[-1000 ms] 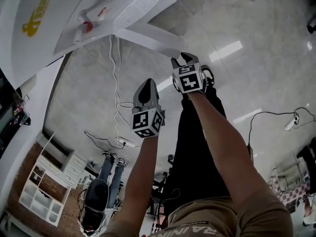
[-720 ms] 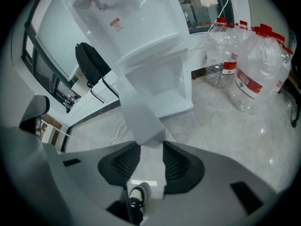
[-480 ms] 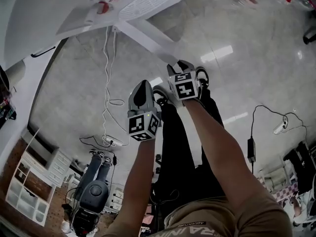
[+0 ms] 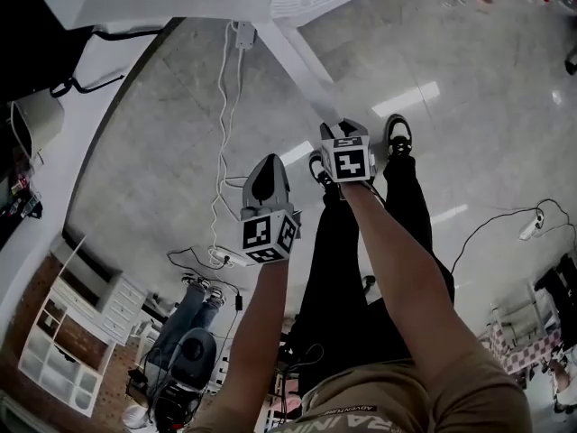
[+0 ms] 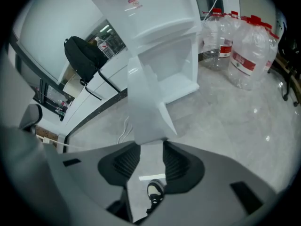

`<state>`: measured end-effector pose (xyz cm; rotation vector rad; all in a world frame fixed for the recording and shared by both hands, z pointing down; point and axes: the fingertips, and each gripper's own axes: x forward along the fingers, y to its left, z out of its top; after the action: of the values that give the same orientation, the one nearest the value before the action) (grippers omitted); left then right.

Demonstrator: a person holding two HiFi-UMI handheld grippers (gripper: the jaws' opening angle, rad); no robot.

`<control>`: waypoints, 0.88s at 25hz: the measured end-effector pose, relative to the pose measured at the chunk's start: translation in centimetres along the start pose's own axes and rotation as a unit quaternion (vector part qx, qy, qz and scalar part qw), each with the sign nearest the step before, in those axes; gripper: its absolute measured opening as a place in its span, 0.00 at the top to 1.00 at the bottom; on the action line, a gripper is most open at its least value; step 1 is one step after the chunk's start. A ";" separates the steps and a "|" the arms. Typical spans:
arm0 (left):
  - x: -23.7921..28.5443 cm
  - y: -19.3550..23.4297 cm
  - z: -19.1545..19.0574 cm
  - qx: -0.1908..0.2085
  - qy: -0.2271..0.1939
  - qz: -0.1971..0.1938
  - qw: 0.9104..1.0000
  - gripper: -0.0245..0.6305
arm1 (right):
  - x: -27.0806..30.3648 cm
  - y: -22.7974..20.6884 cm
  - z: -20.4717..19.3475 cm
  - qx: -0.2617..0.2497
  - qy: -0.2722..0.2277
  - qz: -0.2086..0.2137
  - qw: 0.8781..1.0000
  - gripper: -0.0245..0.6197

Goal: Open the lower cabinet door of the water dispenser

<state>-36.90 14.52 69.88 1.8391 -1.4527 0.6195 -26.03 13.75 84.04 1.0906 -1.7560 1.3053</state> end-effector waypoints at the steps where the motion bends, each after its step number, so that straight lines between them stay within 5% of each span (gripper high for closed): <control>1: -0.3 0.7 0.1 0.003 -0.002 -0.002 1.000 0.96 | 0.3 0.5 -0.2 0.005 0.001 -0.005 1.000 0.77; 13: -3.5 6.7 -0.4 0.001 -0.022 -0.003 1.000 0.96 | 2.4 6.0 -1.1 0.024 -0.004 -0.015 1.000 0.77; 19: -4.4 8.1 -3.7 -0.014 -0.008 -0.002 1.000 0.96 | 1.9 13.9 -1.2 -0.141 -0.008 0.098 0.985 0.88; 22: -5.8 8.3 -4.1 -0.028 -0.006 0.006 1.000 0.96 | -0.1 16.3 -1.4 -0.167 -0.017 0.128 0.977 0.91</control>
<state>-46.20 20.33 70.17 1.7948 -1.4765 0.5679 -40.74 17.48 77.91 0.7195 -2.1033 1.0854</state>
